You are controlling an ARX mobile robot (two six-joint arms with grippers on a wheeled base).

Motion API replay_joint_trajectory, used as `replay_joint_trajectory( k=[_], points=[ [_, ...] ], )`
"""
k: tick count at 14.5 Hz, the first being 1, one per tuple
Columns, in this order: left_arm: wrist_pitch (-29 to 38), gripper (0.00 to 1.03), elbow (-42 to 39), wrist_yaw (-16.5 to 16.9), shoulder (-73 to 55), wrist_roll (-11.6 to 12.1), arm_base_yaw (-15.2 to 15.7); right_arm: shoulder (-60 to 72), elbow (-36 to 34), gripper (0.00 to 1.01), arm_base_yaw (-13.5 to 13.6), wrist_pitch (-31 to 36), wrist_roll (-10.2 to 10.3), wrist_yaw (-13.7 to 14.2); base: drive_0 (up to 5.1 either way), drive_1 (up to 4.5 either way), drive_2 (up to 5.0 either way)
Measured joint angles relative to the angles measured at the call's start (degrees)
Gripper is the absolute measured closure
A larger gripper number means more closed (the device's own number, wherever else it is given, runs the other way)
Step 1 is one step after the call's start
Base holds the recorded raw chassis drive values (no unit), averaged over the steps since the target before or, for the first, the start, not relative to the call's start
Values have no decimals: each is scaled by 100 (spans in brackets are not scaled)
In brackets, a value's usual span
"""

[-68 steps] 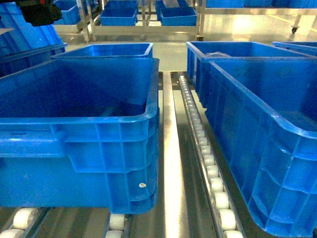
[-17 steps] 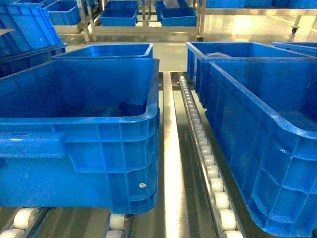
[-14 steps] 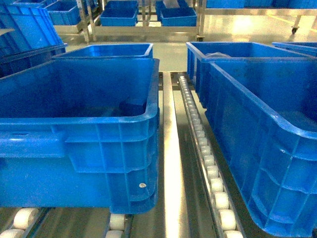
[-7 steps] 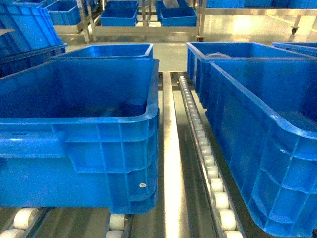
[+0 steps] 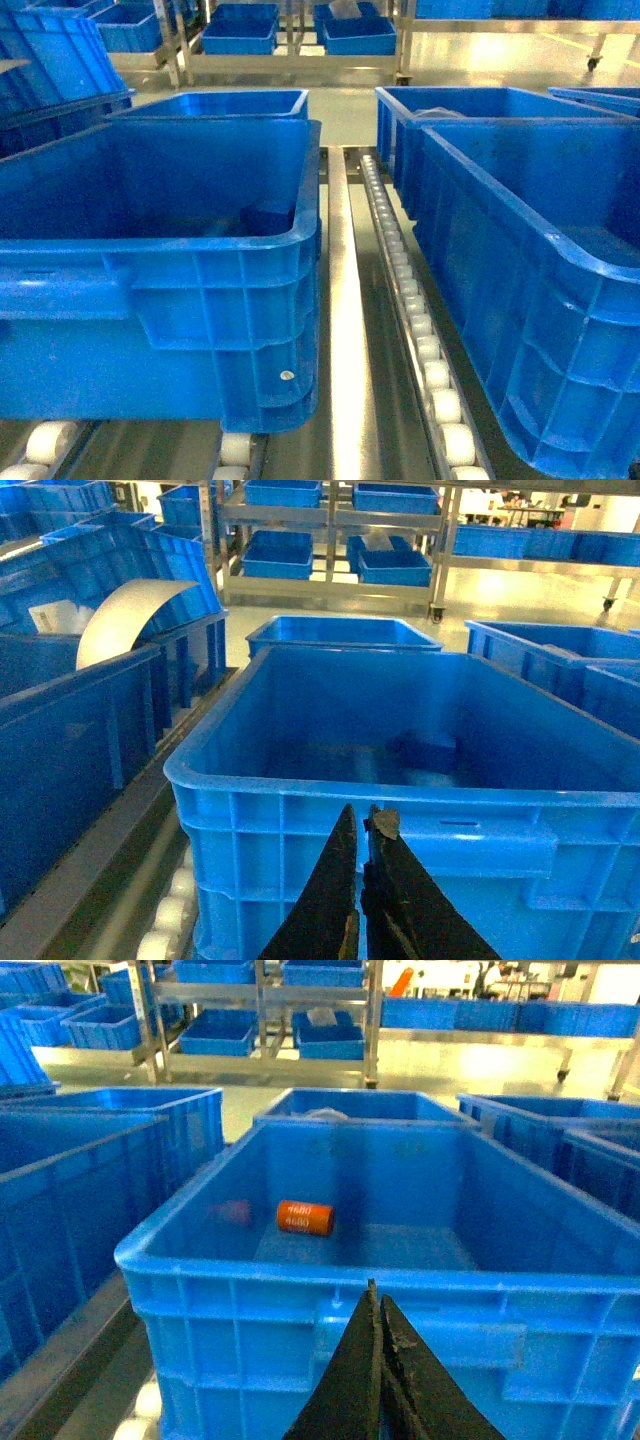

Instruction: Sort blue parts and orange caps into right shelf containers

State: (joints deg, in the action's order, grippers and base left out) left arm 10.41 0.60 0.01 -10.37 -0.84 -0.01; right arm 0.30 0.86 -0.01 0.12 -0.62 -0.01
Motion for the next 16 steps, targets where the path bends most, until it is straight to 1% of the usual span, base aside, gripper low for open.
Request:
replay_joint_trajectory(
  k=[1, 2, 3, 8, 9, 10, 12, 13, 15, 16],
  points=[
    [-341, 101, 15, -13, 247, 0, 0, 2, -11, 100, 0, -26, 2, -4, 0, 0, 0],
    [-1134, 101, 2, 13, 841, 2, 0, 2, -11, 100, 0, -52, 2, 0, 0, 0, 0],
    [-1025, 101, 35, -20, 975, 2, 0, 2, -11, 100, 0, -15, 2, -2, 0, 0, 0],
    [-1064, 100, 2, -4, 975, 2, 0, 2, -11, 100, 0, -37, 4, 2, 0, 0, 0],
    [-1064, 88, 2, -2, 975, 4, 0, 2, -11, 90, 0, -37, 7, 2, 0, 0, 0],
    [-1064, 76, 2, -2, 975, 4, 0, 2, -11, 77, 0, -37, 4, 2, 0, 0, 0],
    [-1064, 46, 2, -2, 975, 4, 0, 2, -11, 48, 0, -37, 4, 2, 0, 0, 0],
    [-1064, 34, 2, -2, 975, 4, 0, 2, -11, 35, 0, -37, 4, 2, 0, 0, 0],
    [-1064, 15, 2, -2, 975, 4, 0, 2, -11, 16, 0, -37, 7, 2, 0, 0, 0],
    [-1064, 3, 2, -4, 975, 17, 0, 2, -11, 2, 0, -37, 7, 2, 0, 0, 0]
  ],
)
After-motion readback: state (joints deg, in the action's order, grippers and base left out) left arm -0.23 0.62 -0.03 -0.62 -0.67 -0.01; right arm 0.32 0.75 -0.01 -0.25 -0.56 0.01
